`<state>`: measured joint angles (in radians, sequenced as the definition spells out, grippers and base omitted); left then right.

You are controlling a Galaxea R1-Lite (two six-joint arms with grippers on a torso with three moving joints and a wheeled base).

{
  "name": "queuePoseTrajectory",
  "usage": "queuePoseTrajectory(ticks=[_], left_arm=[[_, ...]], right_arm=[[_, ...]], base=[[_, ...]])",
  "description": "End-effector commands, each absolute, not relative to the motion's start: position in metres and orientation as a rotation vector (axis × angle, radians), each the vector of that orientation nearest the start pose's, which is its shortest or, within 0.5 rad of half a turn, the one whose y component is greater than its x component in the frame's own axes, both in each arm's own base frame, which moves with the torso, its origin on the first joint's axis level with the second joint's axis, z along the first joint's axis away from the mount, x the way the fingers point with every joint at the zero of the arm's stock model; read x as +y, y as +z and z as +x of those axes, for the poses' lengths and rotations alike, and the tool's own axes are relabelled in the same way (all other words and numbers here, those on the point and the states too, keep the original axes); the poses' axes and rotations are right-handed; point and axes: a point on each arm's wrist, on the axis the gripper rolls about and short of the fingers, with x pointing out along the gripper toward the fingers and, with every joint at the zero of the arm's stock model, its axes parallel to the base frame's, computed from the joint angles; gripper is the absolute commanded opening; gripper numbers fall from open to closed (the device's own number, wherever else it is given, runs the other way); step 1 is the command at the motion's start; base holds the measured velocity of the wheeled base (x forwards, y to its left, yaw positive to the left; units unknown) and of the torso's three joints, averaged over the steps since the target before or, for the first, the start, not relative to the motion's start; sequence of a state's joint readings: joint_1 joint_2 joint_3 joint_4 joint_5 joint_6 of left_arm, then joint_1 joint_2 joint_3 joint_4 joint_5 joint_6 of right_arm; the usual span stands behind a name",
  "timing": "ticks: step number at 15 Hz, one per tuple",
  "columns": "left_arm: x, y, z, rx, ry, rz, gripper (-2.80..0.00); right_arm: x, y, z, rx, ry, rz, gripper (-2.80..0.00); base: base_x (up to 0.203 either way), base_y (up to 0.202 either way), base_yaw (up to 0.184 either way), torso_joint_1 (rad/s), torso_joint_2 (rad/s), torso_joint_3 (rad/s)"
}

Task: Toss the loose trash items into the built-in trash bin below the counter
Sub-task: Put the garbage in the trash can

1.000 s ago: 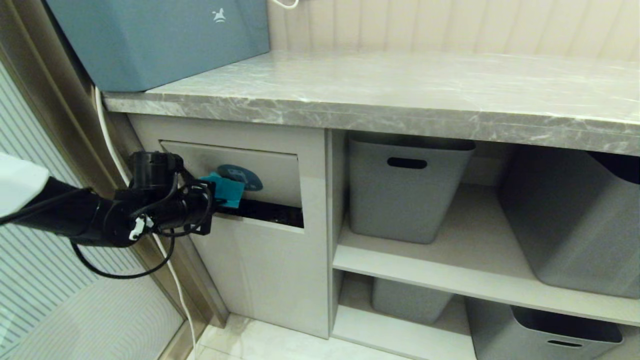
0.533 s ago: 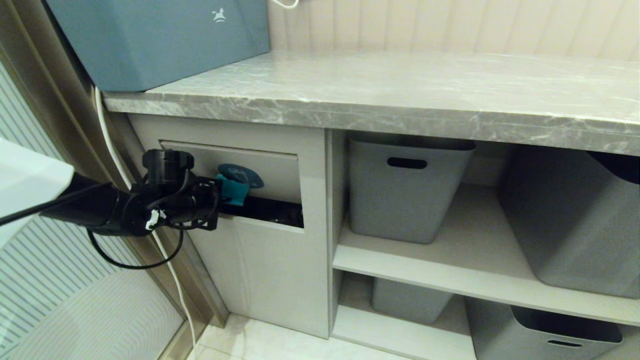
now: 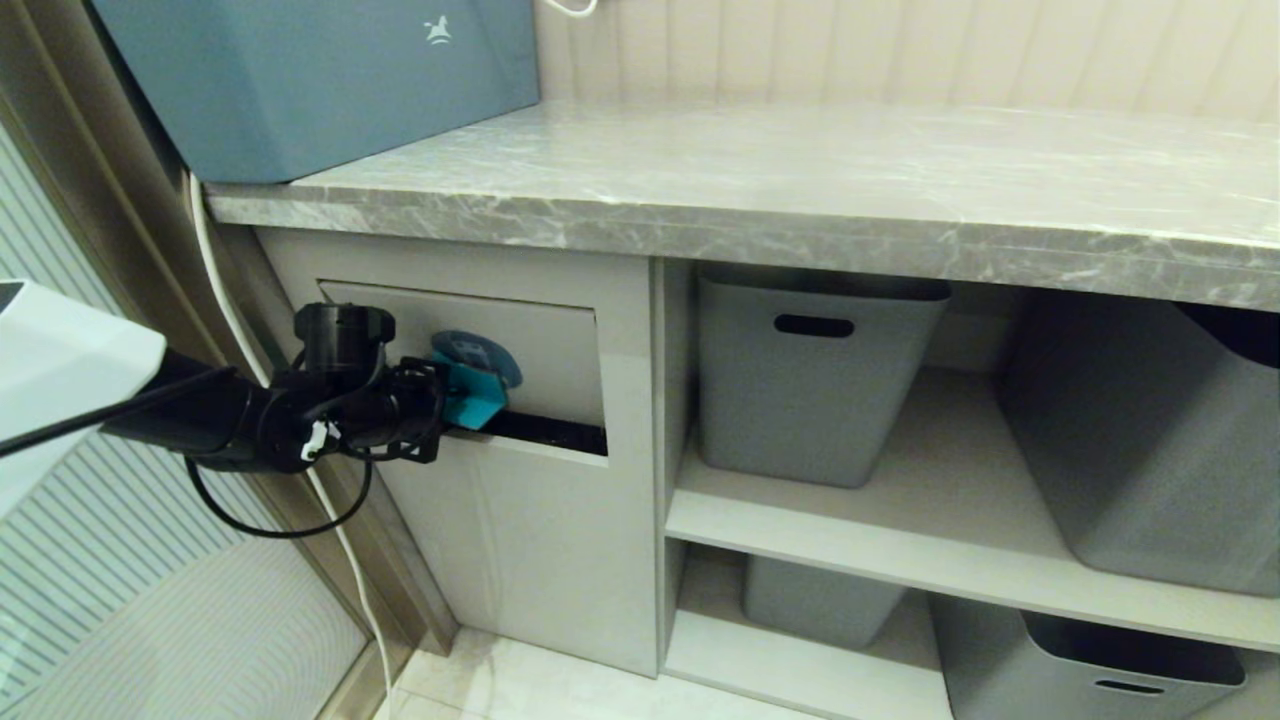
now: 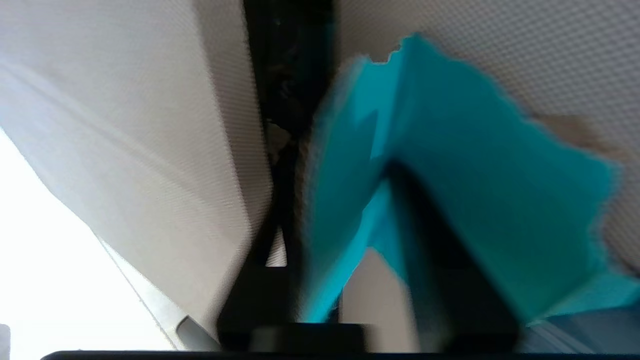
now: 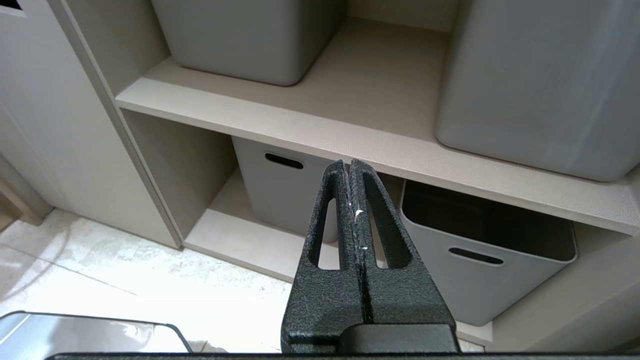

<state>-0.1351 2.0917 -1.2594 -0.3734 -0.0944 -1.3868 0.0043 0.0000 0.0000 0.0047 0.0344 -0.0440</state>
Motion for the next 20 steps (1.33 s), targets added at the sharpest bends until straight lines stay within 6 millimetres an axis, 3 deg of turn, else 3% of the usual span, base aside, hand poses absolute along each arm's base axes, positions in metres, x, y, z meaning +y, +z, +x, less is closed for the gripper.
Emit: queuePoseTrajectory(ticks=[1,12,20], left_arm=[[-0.059,0.138,0.410,0.535,0.126,-1.351,0.00],[-0.061,0.143,0.432,0.492,0.118,-1.354,0.00],[-0.057,0.138,0.423,0.519,0.153,-1.347,0.00]], right_arm=[[0.001,0.075,-0.023,0.004,0.039,-0.044,-2.80],[0.001,0.075,-0.023,0.003,0.038,-0.044,-2.80],[0.001,0.075,-0.023,0.002,0.040,-0.046,-2.80]], base=[[0.000,0.000,0.000,0.000,0.00,0.000],[0.000,0.000,0.000,0.000,0.00,0.000],[0.000,0.000,0.000,0.000,0.00,0.000]])
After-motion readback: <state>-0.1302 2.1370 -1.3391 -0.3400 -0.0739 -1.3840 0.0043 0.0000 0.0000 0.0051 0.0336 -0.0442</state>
